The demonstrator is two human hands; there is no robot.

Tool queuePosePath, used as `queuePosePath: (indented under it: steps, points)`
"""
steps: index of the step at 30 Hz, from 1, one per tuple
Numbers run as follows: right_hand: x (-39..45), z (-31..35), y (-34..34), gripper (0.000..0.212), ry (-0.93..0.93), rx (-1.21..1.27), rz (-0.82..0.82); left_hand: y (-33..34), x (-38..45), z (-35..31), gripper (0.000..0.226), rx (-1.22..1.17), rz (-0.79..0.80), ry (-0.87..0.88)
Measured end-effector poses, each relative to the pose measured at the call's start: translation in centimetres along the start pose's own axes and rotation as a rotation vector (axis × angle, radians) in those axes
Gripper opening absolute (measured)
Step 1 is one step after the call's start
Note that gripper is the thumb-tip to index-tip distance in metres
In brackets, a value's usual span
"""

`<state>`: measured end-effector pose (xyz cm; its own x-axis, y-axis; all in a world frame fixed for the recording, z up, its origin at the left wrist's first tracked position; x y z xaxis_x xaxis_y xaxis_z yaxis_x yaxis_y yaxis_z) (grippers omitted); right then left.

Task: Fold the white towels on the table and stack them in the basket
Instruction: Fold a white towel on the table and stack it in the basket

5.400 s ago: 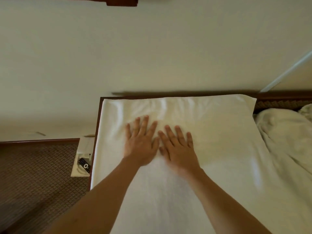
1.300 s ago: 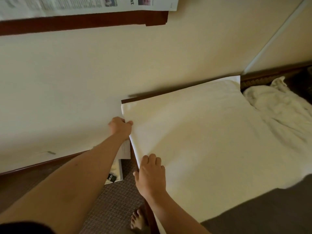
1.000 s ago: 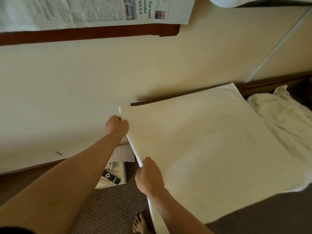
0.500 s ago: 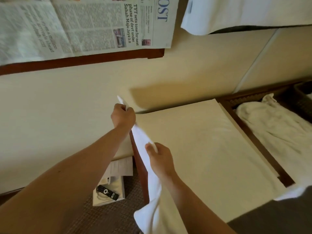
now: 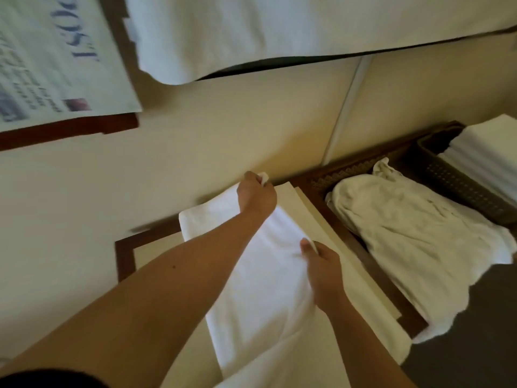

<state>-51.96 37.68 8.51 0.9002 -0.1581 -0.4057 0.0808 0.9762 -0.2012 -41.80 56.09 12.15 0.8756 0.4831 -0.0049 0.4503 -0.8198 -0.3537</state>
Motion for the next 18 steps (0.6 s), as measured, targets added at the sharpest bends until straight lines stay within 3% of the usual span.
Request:
queuePosePath:
  steps: [2, 4, 7, 10, 13, 18]
  points:
    - [4.5, -0.2, -2.9, 0.035, 0.014, -0.034, -0.067, 5.0, 1.2, 0.1, 0.007, -0.001, 0.056, -0.024]
    - [9.5, -1.6, -5.2, 0.034, 0.032, -0.155, -0.105, 9.8, 1.9, 0.8, 0.017, -0.039, 0.142, -0.098]
    - [14.6, -3.0, -6.2, 0.034, 0.122, -0.438, -0.004, 12.2, 1.9, 3.9, 0.035, 0.012, 0.233, -0.114]
    - [18.7, -1.6, -5.2, 0.036, 0.104, -0.605, 0.073, 8.9, 2.8, 8.0, 0.022, 0.235, 0.117, 0.003]
    - [22.2, 0.9, -2.2, 0.043, 0.021, -0.641, 0.139, 2.5, 4.1, 11.5, 0.030, 0.654, 0.004, 0.047]
    - [26.8, 3.8, 3.0, 0.038, -0.135, -0.710, 0.193, -5.0, 5.9, 14.7, 0.051, 1.058, 0.163, -0.171]
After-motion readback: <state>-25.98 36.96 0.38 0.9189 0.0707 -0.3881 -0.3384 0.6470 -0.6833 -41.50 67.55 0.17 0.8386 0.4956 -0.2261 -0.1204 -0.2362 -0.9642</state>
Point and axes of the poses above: each hand's wrist, its own x-axis towards the middle knuckle, its own y-axis out of the palm, z = x × y, the point moved 3 cm from there along x, towards the middle knuckle, and after that the axes turned 7 degrees about y, right-handed, at the moved point
